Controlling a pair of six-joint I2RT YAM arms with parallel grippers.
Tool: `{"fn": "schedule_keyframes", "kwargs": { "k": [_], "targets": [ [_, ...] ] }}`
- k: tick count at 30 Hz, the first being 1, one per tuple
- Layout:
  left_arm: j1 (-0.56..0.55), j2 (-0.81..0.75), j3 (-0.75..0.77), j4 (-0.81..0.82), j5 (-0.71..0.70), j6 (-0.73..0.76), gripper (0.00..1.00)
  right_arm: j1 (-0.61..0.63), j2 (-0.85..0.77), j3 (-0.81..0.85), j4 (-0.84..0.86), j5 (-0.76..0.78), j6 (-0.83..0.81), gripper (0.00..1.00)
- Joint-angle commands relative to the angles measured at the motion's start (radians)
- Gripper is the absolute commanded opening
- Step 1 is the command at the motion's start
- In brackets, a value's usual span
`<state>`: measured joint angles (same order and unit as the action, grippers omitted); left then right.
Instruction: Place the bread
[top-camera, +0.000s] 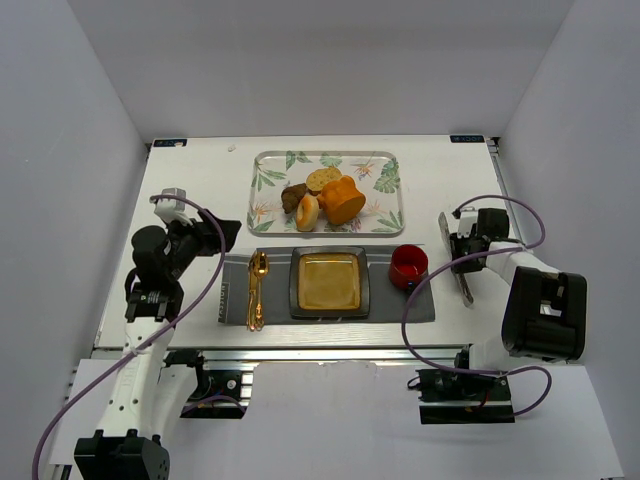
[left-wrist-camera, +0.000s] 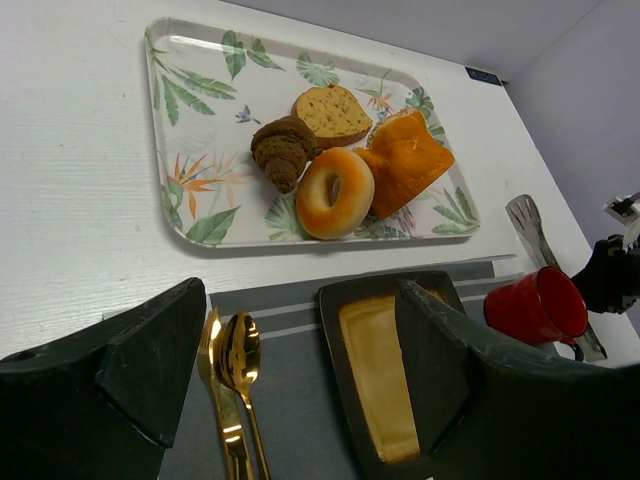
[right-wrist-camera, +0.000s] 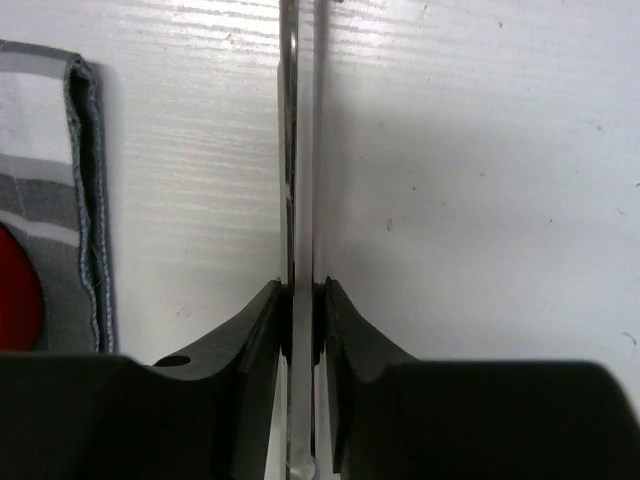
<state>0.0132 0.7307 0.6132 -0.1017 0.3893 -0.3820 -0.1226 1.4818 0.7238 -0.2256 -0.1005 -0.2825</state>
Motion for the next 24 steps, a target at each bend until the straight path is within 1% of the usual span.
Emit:
{"fn": "schedule_keyframes", "kwargs": {
  "k": [1,3,4,6,10,12,13,15,16,19,24],
  "targets": [
    [0.004,-0.036,0.003,-0.023,-0.007,0.006,0.86,-0.002,-0.06,0.031,-0.031,-0.014,-0.026,0.24],
    [0.004,-0.045,0.006,-0.024,-0.004,0.005,0.86,-0.003,-0.101,0.071,-0.027,-0.034,-0.037,0.2],
    [0.002,-0.045,0.008,-0.023,-0.001,0.002,0.86,-0.003,-0.113,0.118,-0.026,-0.074,-0.041,0.16],
    [0.004,-0.045,0.01,-0.02,0.006,-0.003,0.86,-0.003,-0.138,0.17,-0.041,-0.117,-0.052,0.13],
    [0.002,-0.045,0.011,-0.009,0.017,-0.014,0.86,-0.002,-0.14,0.287,-0.06,-0.246,-0.04,0.11],
    [0.002,-0.045,0.016,-0.007,0.022,-0.02,0.85,-0.002,-0.127,0.342,-0.076,-0.284,-0.026,0.13],
    [0.004,-0.045,0.017,-0.007,0.023,-0.021,0.86,0.001,-0.124,0.357,-0.08,-0.326,-0.015,0.18],
    [0.004,-0.048,0.023,-0.013,0.028,-0.028,0.86,0.003,-0.118,0.397,-0.08,-0.361,0.002,0.23],
    [0.004,-0.051,0.025,-0.015,0.028,-0.029,0.86,0.011,-0.117,0.41,-0.08,-0.392,0.008,0.28],
    [0.004,-0.059,0.025,-0.021,0.029,-0.038,0.86,0.04,-0.1,0.462,-0.084,-0.422,0.016,0.33],
    [0.002,-0.066,0.023,-0.021,0.037,-0.054,0.86,0.093,-0.083,0.525,-0.095,-0.447,0.006,0.38]
  ]
}}
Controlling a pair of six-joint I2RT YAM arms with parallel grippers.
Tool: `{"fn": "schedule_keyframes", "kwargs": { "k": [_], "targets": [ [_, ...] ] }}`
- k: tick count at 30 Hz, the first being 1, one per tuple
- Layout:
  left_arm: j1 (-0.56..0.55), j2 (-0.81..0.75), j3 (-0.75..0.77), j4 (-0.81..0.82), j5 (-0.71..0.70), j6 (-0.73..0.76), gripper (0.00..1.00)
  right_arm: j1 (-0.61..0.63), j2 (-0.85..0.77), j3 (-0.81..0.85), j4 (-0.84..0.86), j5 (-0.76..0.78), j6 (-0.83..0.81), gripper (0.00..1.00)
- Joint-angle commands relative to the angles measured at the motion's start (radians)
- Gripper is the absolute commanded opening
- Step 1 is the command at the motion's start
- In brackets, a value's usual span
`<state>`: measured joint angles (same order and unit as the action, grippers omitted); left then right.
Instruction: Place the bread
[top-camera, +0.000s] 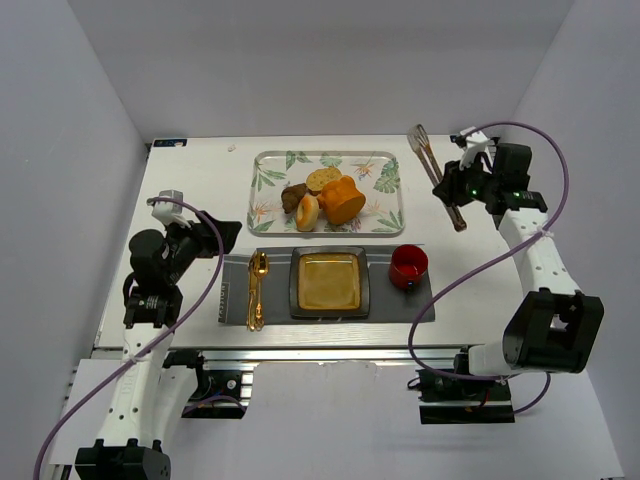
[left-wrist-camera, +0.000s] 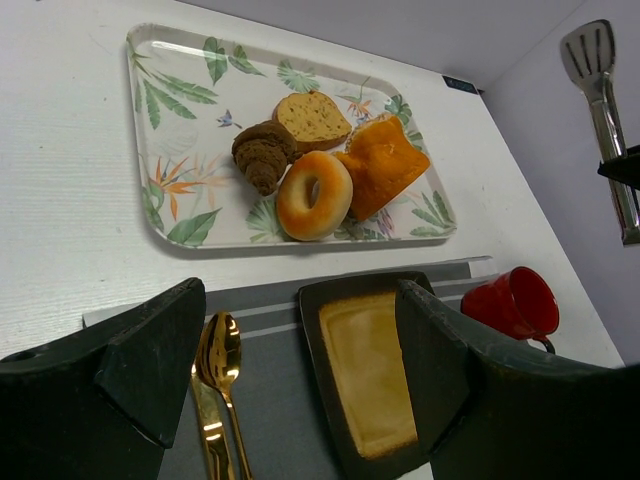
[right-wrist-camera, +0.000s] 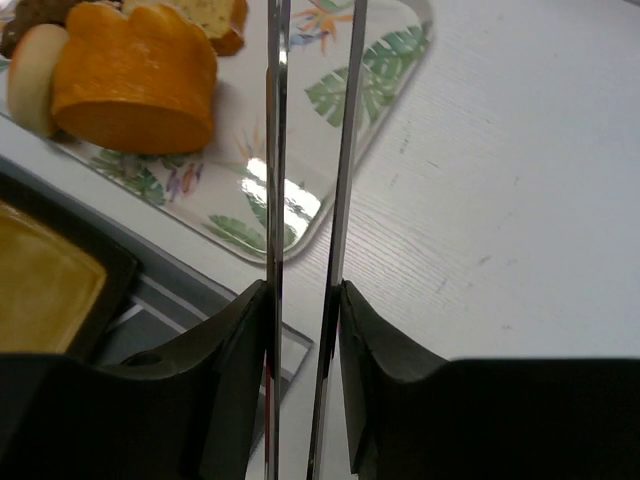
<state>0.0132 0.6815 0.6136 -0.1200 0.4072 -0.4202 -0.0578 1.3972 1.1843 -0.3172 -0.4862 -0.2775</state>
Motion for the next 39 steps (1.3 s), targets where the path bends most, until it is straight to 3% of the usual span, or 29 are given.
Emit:
{"fn": "schedule_keyframes", "kwargs": {
  "k": [1,7,18,27,39],
  "targets": [
    [0.002,-0.019,0.025,-0.006,0.019,-0.017,0.86,0.048,0.002,0.067,-0.006,-0.063,-0.005,0.39],
    [0.004,-0.025,0.032,-0.023,0.021,-0.022,0.86,0.148,-0.012,0.066,-0.039,-0.075,-0.107,0.44],
    [0.002,-0.045,0.018,-0.024,0.025,-0.034,0.86,0.196,-0.024,0.112,-0.186,-0.206,-0.313,0.47],
    [0.004,-0.04,0.015,-0.02,0.031,-0.032,0.86,0.289,0.002,0.181,-0.333,-0.131,-0.655,0.48],
    [0.002,-0.048,-0.006,-0.007,0.03,-0.037,0.86,0.326,0.06,0.225,-0.365,0.032,-0.853,0.48]
  ]
}}
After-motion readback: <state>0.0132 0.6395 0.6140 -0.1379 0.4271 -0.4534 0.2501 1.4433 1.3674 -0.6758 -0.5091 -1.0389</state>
